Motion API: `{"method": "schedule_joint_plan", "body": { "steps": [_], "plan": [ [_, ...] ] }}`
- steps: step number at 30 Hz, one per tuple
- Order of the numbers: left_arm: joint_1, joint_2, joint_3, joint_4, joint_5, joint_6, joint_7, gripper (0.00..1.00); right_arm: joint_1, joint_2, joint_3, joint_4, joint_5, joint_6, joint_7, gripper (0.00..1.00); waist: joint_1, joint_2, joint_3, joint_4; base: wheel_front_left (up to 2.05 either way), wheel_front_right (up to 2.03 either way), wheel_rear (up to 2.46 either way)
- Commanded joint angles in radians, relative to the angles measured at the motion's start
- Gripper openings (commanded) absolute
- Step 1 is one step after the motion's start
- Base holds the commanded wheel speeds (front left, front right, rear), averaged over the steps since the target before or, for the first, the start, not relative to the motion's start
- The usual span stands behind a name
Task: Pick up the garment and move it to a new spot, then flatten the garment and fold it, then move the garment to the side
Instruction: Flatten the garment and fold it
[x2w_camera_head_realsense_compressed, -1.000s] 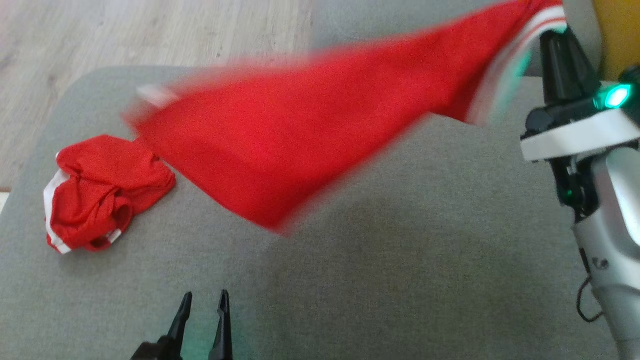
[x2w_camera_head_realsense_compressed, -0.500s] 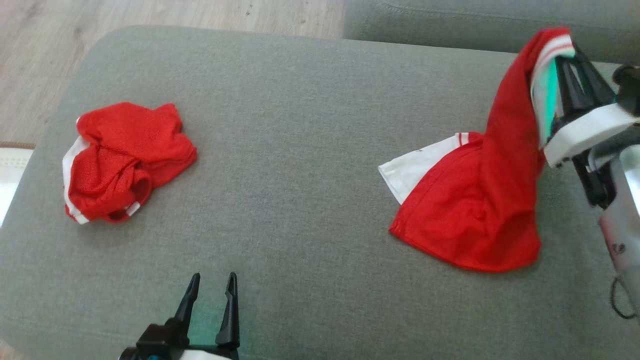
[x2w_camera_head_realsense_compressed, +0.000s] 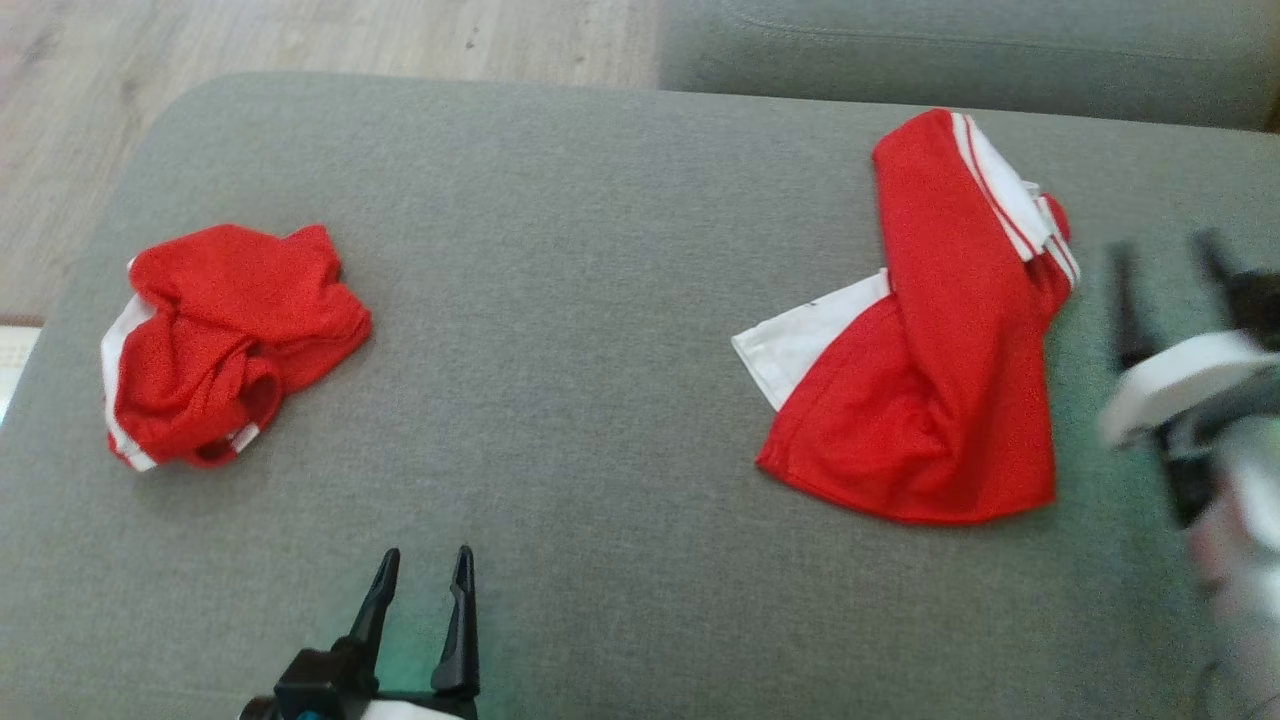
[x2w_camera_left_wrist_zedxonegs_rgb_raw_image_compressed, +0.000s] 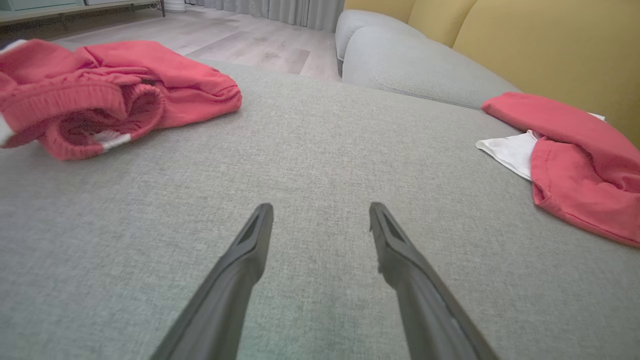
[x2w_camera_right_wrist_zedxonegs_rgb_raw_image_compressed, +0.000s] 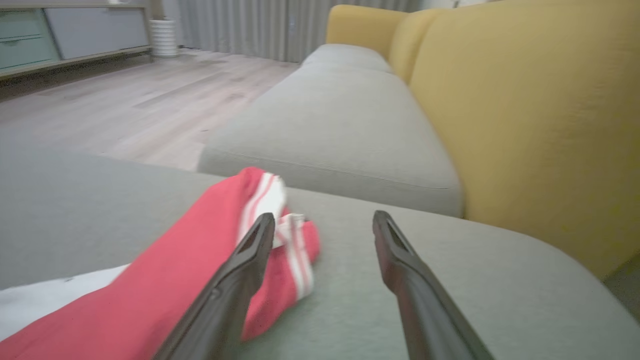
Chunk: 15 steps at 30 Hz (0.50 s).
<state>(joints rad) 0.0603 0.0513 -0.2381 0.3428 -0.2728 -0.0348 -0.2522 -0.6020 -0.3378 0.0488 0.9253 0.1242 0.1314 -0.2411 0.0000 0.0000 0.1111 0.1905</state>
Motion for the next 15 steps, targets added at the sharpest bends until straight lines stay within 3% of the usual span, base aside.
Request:
{"method": "schedule_joint_plan", "body": {
  "steps": [1, 4, 6, 10, 15],
  "plan": [
    [-0.023, -0.001, 0.034, -0.026, -0.003, 0.001, -0.010, 1.00, 0.010, 0.031, 0.047, -0.061, 0.000, -0.001, -0.017, 1.00, 0.0000, 0.0000, -0.007, -0.017, 0.00, 0.00, 0.00],
    [-0.027, -0.001, 0.031, -0.027, -0.002, -0.001, -0.010, 1.00, 0.075, 0.088, 0.166, -0.181, 0.032, -0.001, -0.020, 1.00, 0.0000, 0.0000, -0.012, -0.031, 0.00, 0.00, 0.00],
    [-0.035, -0.001, 0.023, -0.026, -0.002, -0.003, -0.010, 1.00, 0.153, 0.120, 0.315, -0.282, 0.085, -0.001, -0.020, 1.00, 0.0000, 0.0000, -0.013, -0.033, 0.00, 0.00, 0.00],
    [-0.046, -0.001, 0.004, -0.023, -0.004, -0.006, -0.010, 1.00, 0.213, 0.129, 0.508, -0.319, 0.179, -0.001, -0.001, 1.00, 0.0000, 0.0000, -0.012, -0.015, 0.00, 0.00, 0.00],
    [-0.041, -0.001, -0.001, -0.021, -0.002, -0.007, -0.010, 1.00, 0.225, 0.127, 0.639, -0.300, 0.259, -0.001, 0.058, 1.00, 0.0000, 0.0000, -0.004, 0.017, 0.00, 0.00, 0.00]
  ]
}}
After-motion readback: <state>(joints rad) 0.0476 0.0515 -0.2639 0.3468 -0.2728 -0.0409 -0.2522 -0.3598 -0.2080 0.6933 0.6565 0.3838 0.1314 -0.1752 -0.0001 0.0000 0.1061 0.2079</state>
